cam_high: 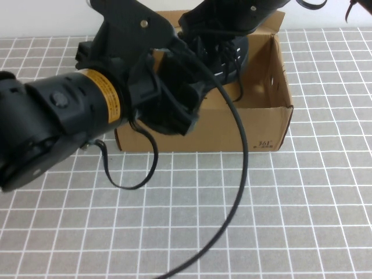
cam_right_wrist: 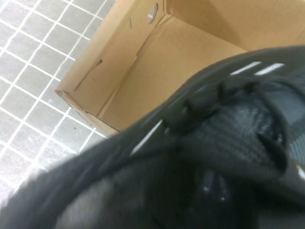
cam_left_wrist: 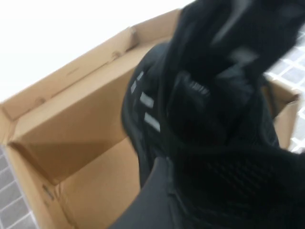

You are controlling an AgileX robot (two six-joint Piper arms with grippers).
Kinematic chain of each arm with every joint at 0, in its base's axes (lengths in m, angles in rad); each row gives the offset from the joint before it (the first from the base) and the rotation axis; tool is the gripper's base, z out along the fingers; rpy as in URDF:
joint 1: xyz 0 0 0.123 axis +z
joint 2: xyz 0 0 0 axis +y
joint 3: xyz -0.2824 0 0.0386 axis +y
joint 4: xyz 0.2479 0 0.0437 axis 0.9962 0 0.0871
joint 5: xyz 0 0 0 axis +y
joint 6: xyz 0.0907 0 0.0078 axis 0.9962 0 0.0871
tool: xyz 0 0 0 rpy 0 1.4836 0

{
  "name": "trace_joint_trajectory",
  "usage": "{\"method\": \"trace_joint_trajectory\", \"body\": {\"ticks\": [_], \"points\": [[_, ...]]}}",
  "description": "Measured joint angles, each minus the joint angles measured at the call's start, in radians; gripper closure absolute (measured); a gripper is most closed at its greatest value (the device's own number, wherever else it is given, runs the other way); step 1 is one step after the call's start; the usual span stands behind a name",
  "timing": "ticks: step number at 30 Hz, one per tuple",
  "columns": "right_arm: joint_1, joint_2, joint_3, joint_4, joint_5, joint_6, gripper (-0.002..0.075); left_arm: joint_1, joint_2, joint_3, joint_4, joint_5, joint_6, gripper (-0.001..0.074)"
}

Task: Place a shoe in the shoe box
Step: Hand over the shoe, then place the shoe in the shoe box

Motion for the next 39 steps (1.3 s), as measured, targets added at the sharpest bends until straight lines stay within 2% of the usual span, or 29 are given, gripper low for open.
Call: {"method": "trace_joint_trajectory", "body": {"ticks": [8,26,29,37,39], "points": [[-0.002,0.0,0.0,0.02,-0.011,-0.025,0.0727,0.021,0.022,0.0,0.006,-0.075,-0.022,0.0065],[-0.002,0.002,0.0,0.025,-0.019,-0.033,0.0727,0.021,0.114,0.0,0.034,-0.057,0.006,0.0075],[-0.002,0.002,0.0,0.025,-0.019,-0.033,0.0727,0.021,0.114,0.0,0.04,-0.062,0.006,0.0148],[-0.002,0.002,0.0,0.025,-0.021,-0.033,0.0727,0.021,0.114,0.0,0.063,-0.074,-0.004,0.0465],[-0.002,0.002,0.0,0.028,-0.019,-0.033,0.0727,0.021,0.114,0.0,0.064,-0.08,-0.004,0.0522]]}}
